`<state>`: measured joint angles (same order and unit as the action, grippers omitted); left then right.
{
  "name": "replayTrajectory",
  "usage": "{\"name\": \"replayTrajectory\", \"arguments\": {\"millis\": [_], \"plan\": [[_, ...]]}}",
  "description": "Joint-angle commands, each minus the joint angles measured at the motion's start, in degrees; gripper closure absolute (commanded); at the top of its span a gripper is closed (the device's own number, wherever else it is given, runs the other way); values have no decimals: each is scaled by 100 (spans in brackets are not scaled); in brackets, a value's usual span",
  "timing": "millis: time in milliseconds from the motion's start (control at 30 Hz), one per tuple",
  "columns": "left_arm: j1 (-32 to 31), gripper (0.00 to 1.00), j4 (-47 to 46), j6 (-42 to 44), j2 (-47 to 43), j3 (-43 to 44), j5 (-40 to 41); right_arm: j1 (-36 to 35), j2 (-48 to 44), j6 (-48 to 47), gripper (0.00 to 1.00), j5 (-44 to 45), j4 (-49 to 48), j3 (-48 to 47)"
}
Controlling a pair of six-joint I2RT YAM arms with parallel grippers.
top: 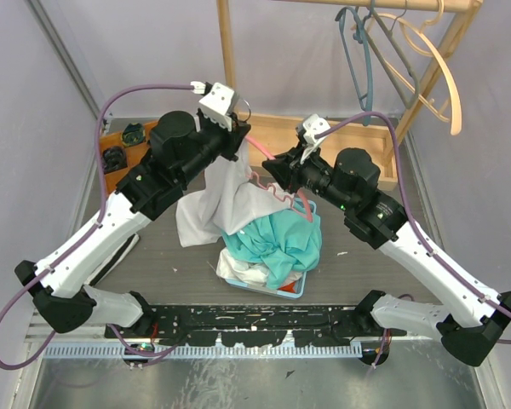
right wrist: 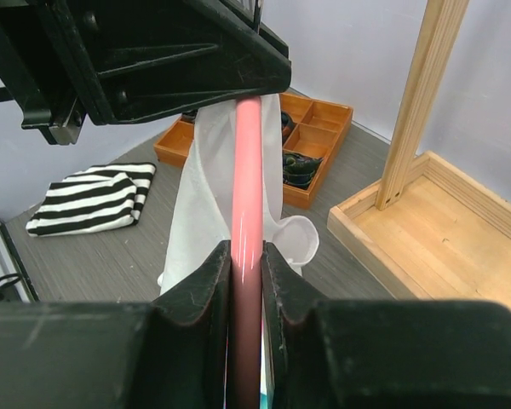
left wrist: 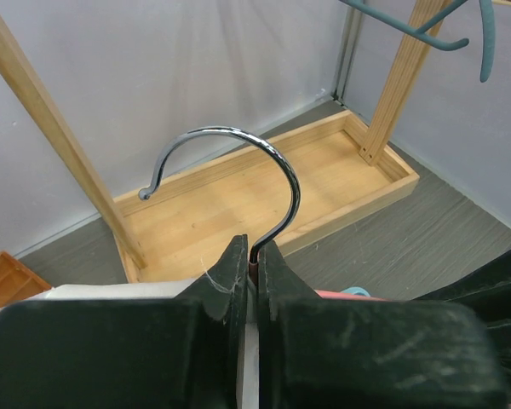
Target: Remove the t-shirt from the hanger
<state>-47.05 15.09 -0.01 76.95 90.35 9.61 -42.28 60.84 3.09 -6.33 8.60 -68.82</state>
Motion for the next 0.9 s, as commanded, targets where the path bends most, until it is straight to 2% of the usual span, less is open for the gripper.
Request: {"name": "replayTrajectory", "arguments": {"millis": [0, 33, 67, 200, 400, 567, 733, 867], "plan": [[-40, 74, -258, 32, -262, 9, 55, -51, -188, 2, 99, 157, -523, -160], [-39, 55, -242, 28, -274, -26, 138, -49, -201, 7, 99, 193, -547, -156], [-45, 46, -229, 29, -295, -45, 212, -50, -212, 7, 99, 215, -569, -161], [-39, 29, -336, 36, -532, -190, 371, -50, -218, -1, 99, 238, -589, -206], [-40, 25, -602, -5, -1108, -585, 395, -52, -290, -6, 99, 377, -587, -165], [-39, 25, -476, -139, -1441, -1171, 32, -51, -370, -19, 99, 391, -627, -187], [-33, 24, -612, -213, -1423, -1710, -19, -51, -398, 28, 99, 286, -581, -238], [-35, 24, -787, -215, -1267, -1811, 59, -49, -484, 59, 99, 249, -570, -201]]}}
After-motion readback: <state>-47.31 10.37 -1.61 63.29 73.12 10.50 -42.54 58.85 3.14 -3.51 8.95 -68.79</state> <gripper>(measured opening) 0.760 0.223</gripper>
